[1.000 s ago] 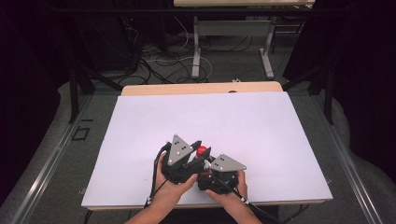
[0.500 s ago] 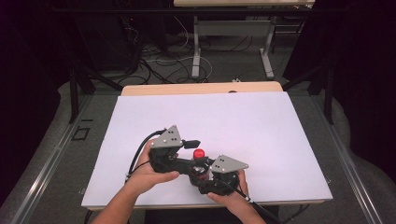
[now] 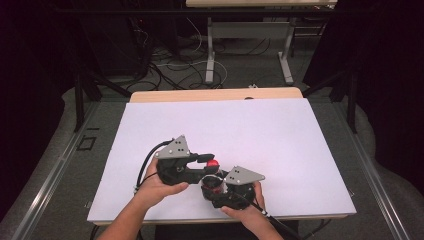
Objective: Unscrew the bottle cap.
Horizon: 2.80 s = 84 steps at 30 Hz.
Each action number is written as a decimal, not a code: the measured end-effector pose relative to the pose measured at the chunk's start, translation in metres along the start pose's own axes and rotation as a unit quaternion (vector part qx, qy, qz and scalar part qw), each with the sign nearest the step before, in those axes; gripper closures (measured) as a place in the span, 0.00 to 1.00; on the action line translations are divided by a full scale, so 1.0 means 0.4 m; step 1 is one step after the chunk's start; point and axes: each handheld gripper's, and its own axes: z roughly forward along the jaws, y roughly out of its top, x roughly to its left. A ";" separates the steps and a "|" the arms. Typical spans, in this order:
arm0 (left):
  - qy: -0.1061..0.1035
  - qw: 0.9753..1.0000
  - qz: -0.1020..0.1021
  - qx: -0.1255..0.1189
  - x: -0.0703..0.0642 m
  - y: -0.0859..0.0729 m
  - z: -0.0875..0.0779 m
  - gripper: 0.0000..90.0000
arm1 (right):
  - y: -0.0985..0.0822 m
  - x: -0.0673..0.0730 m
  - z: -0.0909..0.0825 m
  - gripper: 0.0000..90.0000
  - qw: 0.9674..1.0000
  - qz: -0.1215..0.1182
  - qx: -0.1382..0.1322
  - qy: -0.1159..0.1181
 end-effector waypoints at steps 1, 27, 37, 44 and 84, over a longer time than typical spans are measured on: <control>0.014 1.000 -0.001 -0.003 -0.007 -0.001 0.003 0.68 | 0.000 0.001 0.000 0.33 1.000 0.003 -0.001 -0.006; -0.029 0.999 0.000 -0.019 0.004 0.015 -0.027 0.55 | 0.005 0.014 -0.003 0.33 1.000 -0.021 -0.002 0.022; -0.064 0.998 0.005 0.008 0.025 0.000 -0.027 0.68 | 0.005 0.015 0.001 0.33 0.999 -0.027 0.004 0.034; -0.014 1.000 0.013 -0.002 0.000 0.000 -0.019 0.69 | 0.005 0.012 0.001 0.33 1.000 -0.016 0.002 0.018; -0.075 0.997 -0.002 0.004 0.039 0.008 -0.024 0.68 | 0.007 0.007 -0.001 0.33 0.999 -0.013 0.010 0.037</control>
